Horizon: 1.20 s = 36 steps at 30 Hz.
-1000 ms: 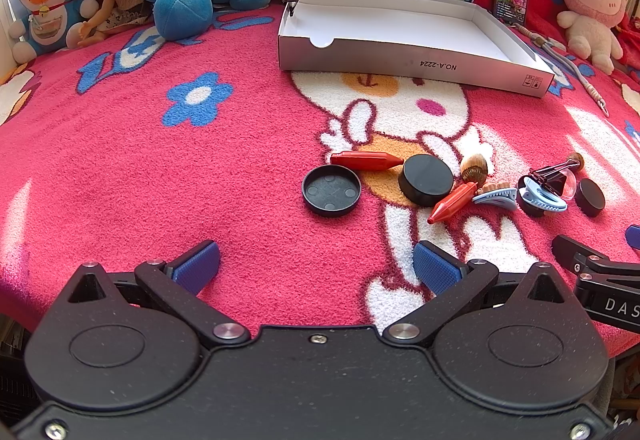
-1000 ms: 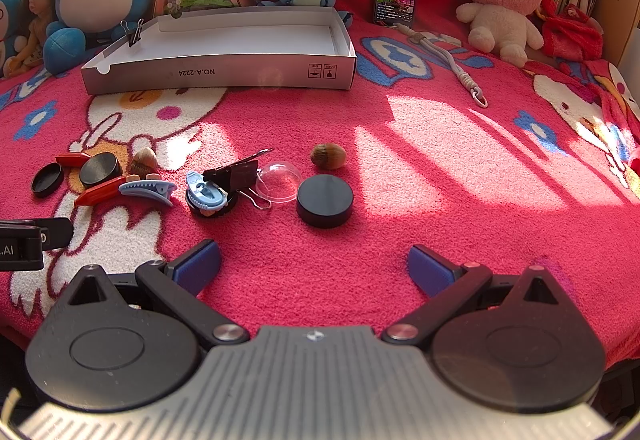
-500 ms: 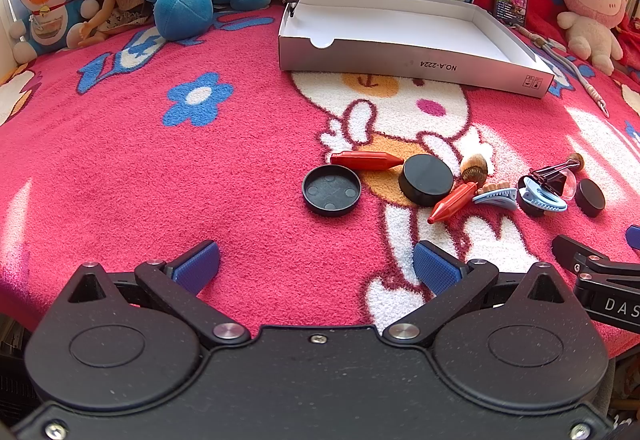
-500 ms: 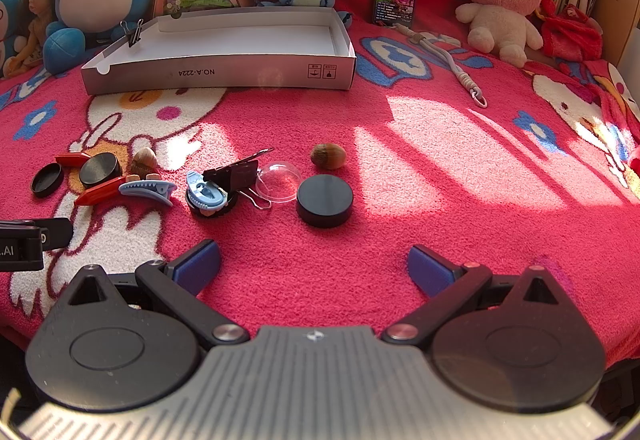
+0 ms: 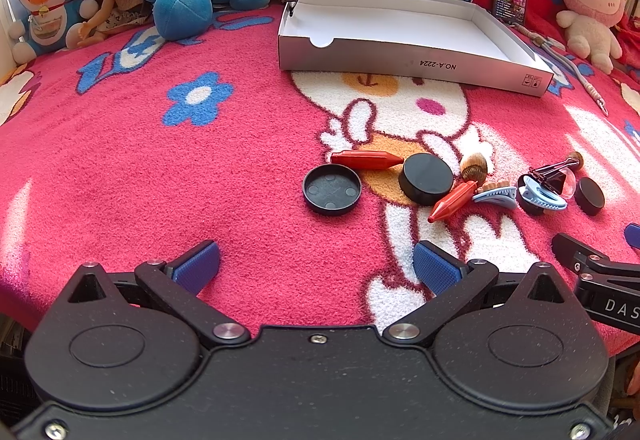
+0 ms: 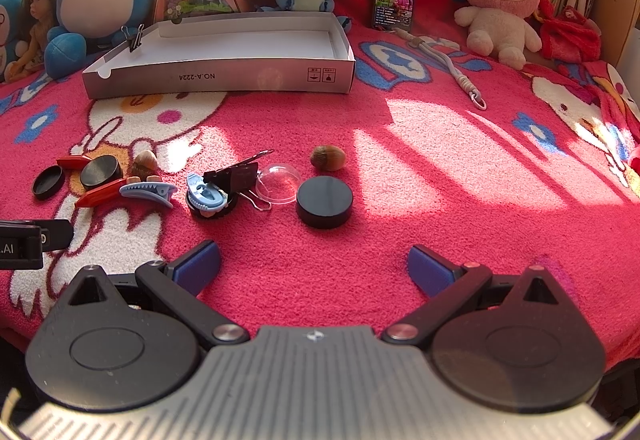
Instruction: Organize rigid objects
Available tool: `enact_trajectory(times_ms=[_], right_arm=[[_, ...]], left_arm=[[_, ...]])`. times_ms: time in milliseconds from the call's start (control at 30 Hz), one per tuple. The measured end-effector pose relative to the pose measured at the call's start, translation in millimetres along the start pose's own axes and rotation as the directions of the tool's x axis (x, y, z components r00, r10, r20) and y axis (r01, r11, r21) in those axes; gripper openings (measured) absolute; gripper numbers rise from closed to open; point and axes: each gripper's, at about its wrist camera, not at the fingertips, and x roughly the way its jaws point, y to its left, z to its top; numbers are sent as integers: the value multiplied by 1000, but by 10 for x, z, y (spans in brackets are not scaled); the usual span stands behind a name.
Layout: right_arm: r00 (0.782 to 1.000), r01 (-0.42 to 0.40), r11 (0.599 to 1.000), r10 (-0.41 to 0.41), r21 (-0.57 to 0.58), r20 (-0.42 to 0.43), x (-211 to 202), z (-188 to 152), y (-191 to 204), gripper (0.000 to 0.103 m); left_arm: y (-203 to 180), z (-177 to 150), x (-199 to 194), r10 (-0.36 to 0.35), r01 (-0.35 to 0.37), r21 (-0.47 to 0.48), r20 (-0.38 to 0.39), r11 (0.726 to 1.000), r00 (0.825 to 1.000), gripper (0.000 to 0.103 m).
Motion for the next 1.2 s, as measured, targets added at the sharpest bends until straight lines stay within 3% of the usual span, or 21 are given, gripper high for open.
enact_trajectory(times_ms=[167, 467, 533, 600, 667, 767, 967, 1200], right_arm=[[999, -17, 1000, 17, 4, 48, -17, -72, -19, 103], [994, -24, 1000, 24, -1, 106, -29, -152, -30, 103], [993, -32, 999, 34, -16, 111, -25, -150, -34, 103], [993, -40, 999, 43, -31, 106, -23, -124, -48, 103], [992, -41, 999, 43, -23, 121, -30, -99, -72, 103], [986, -37, 999, 42, -34, 161, -61, -70, -89, 102], [975, 5, 996, 14, -85, 222, -98, -13, -71, 92], [981, 7, 999, 1, -38, 192, -28, 20, -123, 64]], left_arm=[[84, 24, 1, -29, 29, 9, 2, 1000, 1000, 103], [124, -86, -66, -54, 54, 7, 73, 999, 996, 101], [162, -73, -94, -56, 58, -10, 96, 998, 994, 94], [186, -43, -121, -64, 65, -9, 118, 998, 991, 74], [209, -15, -132, -67, 69, -15, 130, 997, 989, 64], [218, 2, -116, -62, 65, -16, 137, 998, 989, 55], [181, 34, -76, -60, 61, -4, 154, 998, 986, 50], [152, 80, -22, -73, 74, 0, 165, 997, 984, 39]])
